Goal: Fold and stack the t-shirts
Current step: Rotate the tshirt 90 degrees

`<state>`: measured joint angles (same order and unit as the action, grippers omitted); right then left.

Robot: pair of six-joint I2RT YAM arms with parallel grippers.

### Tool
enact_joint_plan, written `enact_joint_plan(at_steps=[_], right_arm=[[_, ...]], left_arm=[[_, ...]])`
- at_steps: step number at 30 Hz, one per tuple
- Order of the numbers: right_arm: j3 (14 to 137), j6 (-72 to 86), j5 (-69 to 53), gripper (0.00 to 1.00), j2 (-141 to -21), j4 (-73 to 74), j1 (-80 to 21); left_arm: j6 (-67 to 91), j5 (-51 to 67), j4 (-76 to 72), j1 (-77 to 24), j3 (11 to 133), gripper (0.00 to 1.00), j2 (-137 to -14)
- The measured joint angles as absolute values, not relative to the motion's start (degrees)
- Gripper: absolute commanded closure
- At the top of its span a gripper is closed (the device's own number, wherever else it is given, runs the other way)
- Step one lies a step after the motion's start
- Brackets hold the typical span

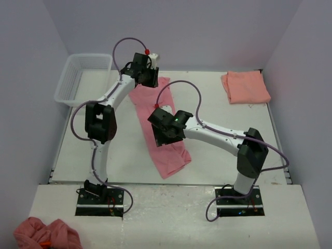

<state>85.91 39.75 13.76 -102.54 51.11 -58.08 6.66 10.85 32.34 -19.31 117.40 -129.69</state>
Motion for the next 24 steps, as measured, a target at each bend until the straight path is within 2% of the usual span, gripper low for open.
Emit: enact_joint_plan(at_steps=[2, 4, 5, 6, 7, 16, 24], right_arm=[[85.86, 39.64, 15.27, 0.23, -99.68, 52.6, -57.84], [85.43, 39.68, 16.21, 0.34, -97.49, 53.58, -57.36], [84.75, 39.64, 16.64, 0.48, -96.62, 53.71, -57.1], [83.77, 39.55, 16.95, 0.99, -95.92, 53.71, -56.77], [82.39, 39.55, 17.21, 1.0, -95.31, 53.87, -56.31], [67.18, 40.56, 15.38, 1.0, -94.21, 50.11, -51.31], [65.45, 40.51, 13.08, 1.0, -97.38, 44.51, -51.2]], left_arm=[[7.11, 10.07, 32.58, -19.75, 117.4, 0.62, -125.69], [7.9, 9.47, 32.91, -20.36, 117.4, 0.62, -122.39], [8.16, 8.97, 33.1, -20.73, 117.34, 0.64, -121.08], [8.45, 8.51, 33.39, -21.1, 117.14, 0.87, -120.2], [9.23, 7.88, 33.54, -21.56, 116.44, 1.0, -119.33], [11.92, 2.66, 35.81, -26.92, 100.42, 1.0, -120.57], [12.93, 1.41, 35.4, -28.25, 98.78, 1.0, -125.45]])
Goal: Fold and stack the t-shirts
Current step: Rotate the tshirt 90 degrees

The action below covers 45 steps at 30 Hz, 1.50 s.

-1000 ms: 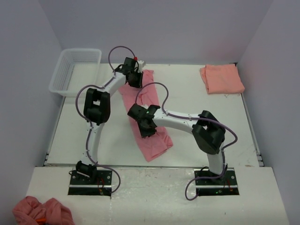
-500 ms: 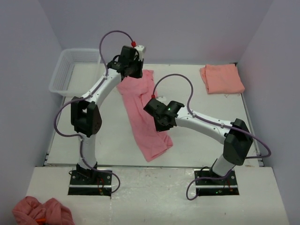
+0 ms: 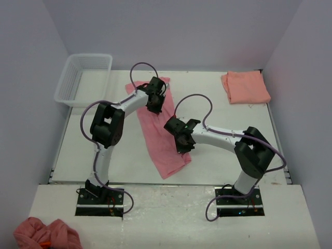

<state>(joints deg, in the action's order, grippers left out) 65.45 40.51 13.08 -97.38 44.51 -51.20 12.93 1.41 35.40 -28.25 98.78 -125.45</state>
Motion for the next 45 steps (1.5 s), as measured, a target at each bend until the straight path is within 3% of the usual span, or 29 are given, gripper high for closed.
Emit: enact_joint_plan(at_steps=[11, 20, 29, 38, 45], right_arm=[[60.05, 43.13, 9.17, 1.0, -99.74, 38.15, -51.2], [58.48, 45.39, 8.86, 1.0, -98.61, 35.88, -52.6], [65.73, 47.72, 7.68, 1.0, -104.29, 35.83, -59.7], [67.31, 49.36, 8.43, 1.0, -104.47, 40.4, -60.6], [65.95, 49.91, 12.97, 1.0, -96.92, 46.89, -60.86]], left_arm=[[12.86, 1.17, 33.69, -28.16, 102.65, 1.0, -129.93], [11.33, 1.34, 32.67, -28.14, 112.95, 1.0, -136.86], [9.21, 2.22, 33.26, -27.88, 117.4, 1.0, -139.48], [10.31, -1.87, 30.96, -27.57, 102.15, 1.0, -129.97], [11.68, -7.73, 32.97, -27.79, 92.01, 1.0, -121.12]])
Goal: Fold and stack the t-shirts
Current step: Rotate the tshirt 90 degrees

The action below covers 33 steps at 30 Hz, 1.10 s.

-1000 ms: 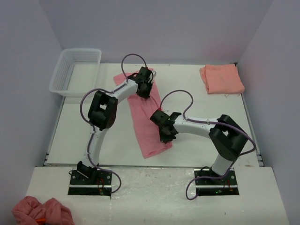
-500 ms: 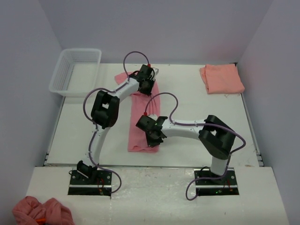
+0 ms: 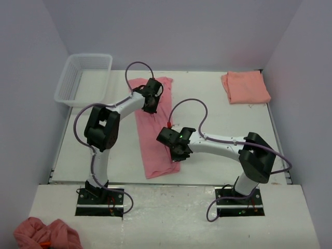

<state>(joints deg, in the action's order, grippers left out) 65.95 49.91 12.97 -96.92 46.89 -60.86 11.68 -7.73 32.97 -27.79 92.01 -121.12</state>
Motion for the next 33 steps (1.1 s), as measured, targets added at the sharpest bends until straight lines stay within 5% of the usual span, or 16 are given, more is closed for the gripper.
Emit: enact_joint_plan(at_steps=[4, 8, 11, 22, 33], right_arm=[[66.35, 49.5, 14.72, 0.96, -94.32, 49.28, -60.86], [67.33, 49.06, 15.55, 0.75, -94.26, 50.85, -60.86], [66.98, 49.1, 15.49, 0.7, -93.67, 51.0, -60.86], [51.88, 51.05, 9.65, 0.68, -86.37, 43.81, -60.86], [51.22, 50.96, 7.22, 0.56, -86.78, 39.27, -61.6]], left_arm=[[11.66, -9.56, 32.47, -27.83, 91.98, 1.0, -117.08], [11.66, -10.85, 32.27, -27.83, 93.6, 1.0, -114.39], [11.84, -10.9, 32.34, -27.83, 95.85, 1.0, -114.32], [15.79, -10.33, 33.26, -28.23, 84.23, 1.0, -109.75], [17.5, -8.19, 32.99, -31.29, 73.76, 1.0, -104.64]])
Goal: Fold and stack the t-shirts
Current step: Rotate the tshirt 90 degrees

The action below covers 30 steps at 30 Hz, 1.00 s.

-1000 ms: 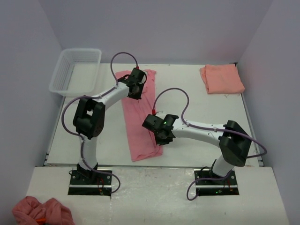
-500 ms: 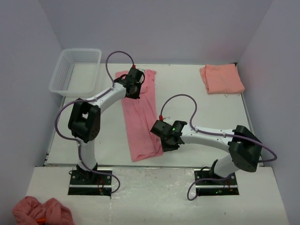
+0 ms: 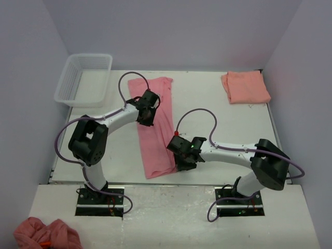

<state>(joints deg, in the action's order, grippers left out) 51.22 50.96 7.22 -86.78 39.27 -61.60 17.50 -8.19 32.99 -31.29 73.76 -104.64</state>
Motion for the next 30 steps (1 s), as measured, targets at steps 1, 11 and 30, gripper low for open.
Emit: enact_joint_plan(at_steps=[1, 11, 30], right_arm=[[51.59, 50.92, 7.09, 0.56, -87.07, 39.24, -61.6], [55.68, 49.78, 6.46, 0.59, -92.62, 38.26, -61.6], [57.52, 49.71, 6.66, 0.68, -94.96, 38.26, -61.6]], left_arm=[[17.56, -8.14, 32.84, -31.33, 73.34, 1.0, -104.47], [18.48, -8.21, 32.36, -31.33, 70.74, 1.0, -104.33], [18.48, -8.23, 30.89, -31.33, 68.97, 1.0, -106.72]])
